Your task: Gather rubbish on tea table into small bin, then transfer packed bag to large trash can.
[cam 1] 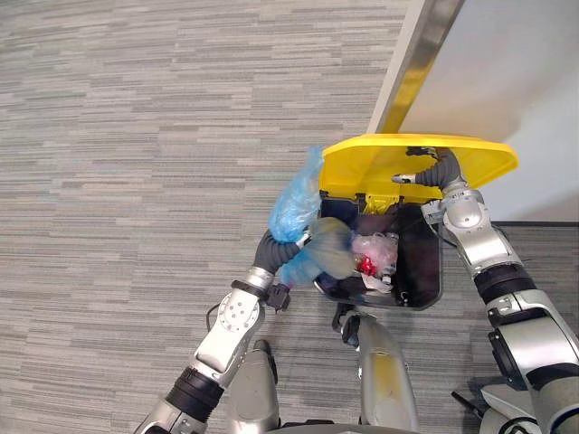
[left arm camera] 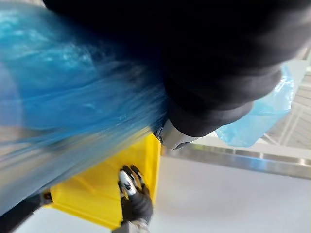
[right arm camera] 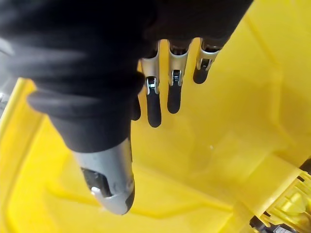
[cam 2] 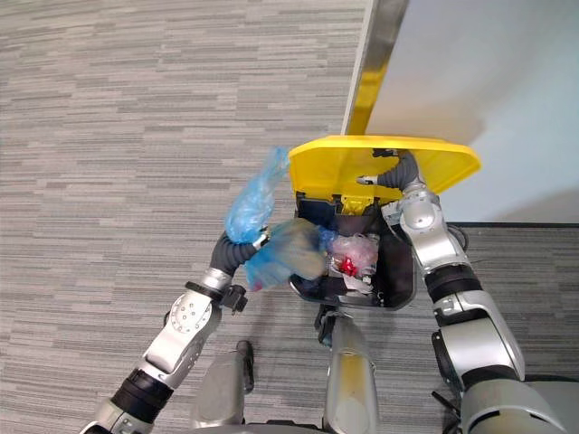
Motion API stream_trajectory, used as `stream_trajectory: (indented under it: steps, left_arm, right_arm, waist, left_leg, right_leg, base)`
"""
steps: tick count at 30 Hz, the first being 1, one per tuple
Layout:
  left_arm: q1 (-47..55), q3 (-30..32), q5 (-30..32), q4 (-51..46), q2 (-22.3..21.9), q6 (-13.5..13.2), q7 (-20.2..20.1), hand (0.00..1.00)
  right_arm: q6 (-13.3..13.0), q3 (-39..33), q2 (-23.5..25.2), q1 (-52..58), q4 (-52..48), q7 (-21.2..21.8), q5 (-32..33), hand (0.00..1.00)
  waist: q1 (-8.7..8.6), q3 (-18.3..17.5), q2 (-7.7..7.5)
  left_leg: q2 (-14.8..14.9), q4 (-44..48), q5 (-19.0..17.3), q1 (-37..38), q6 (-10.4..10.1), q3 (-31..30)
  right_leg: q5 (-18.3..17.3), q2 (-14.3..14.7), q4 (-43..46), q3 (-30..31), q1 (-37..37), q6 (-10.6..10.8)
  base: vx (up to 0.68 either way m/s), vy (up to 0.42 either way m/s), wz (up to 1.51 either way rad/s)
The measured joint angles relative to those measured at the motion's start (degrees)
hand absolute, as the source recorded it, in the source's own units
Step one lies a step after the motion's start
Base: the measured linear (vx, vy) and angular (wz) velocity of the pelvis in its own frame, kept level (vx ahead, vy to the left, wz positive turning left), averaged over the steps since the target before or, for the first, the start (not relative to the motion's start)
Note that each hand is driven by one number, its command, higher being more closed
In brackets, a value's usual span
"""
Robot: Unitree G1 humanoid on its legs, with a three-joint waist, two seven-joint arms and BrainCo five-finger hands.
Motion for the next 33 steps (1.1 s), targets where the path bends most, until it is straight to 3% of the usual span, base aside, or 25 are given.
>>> stream_trajectory:
  steps: [8,12,17,22,33]
  left_arm:
    - [-7.8,-8.8,-0.7,-2.5,-0.8,-1.7,-0.5,1.00]
    - [-14.0,-14.3,0.3,3.5,-2.8,-1.5,-0.4,1.00]
    - [-22.1,-14.9,3.6,13.0,-4.4,0.4,0.9,1.00]
    - [-26.9,-15.4,6.6,18.4,-7.0,1.7,2.1,1.00]
    - [-28.5,-12.8,10.7,25.6,-8.8,3.5,4.0,1.00]
  right_arm:
    - [0.2,4.2,0.3,-5.1,2.6,0.2,1.1,0.00]
    - [0.8,5.6,1.2,-6.7,2.6,0.4,1.1,0.00]
    - [0.9,5.6,2.3,-10.1,1.9,0.7,1.0,0.00]
    - [1.1,4.9,2.3,-10.3,-0.4,1.0,1.1,0.00]
    - [1.2,2.1,4.6,-10.3,-3.4,0.7,1.5,0.00]
  waist:
    - [-0.27,1.7,-0.85]
    - [-0.62,1.9,-0.88]
    - [-1.27,3.5,-1.93]
    - [-1.59,4.0,-2.04]
    - [-1.41,4.1,-2.28]
  left_leg:
    - [0.3,2.1,-1.2,-0.2,0.2,1.3]
    - [0.7,3.7,-1.8,-1.3,0.4,1.6]
    - [1.2,5.2,-2.0,-3.1,0.5,3.0]
    - [1.7,6.8,-2.4,-4.7,0.3,3.1]
    - [2.4,8.6,-3.1,-7.7,0.3,3.2]
  right_leg:
    - [1.1,0.5,-0.3,1.2,-0.2,-0.2]
    - [2.1,1.2,-1.5,1.5,-0.3,-0.3]
    - [3.1,1.8,-1.8,2.6,-2.2,-0.3]
    - [3.7,2.0,-1.8,2.7,-3.3,-1.2]
    - [4.0,2.1,-1.6,2.6,-5.6,-1.1]
  base:
    - [-0.01,0.028,-0.10]
    - [-0.02,0.026,-0.08]
    - [-0.02,0.011,-0.14]
    - [0.00,0.006,-0.03]
    - [0.00,0.007,-0.01]
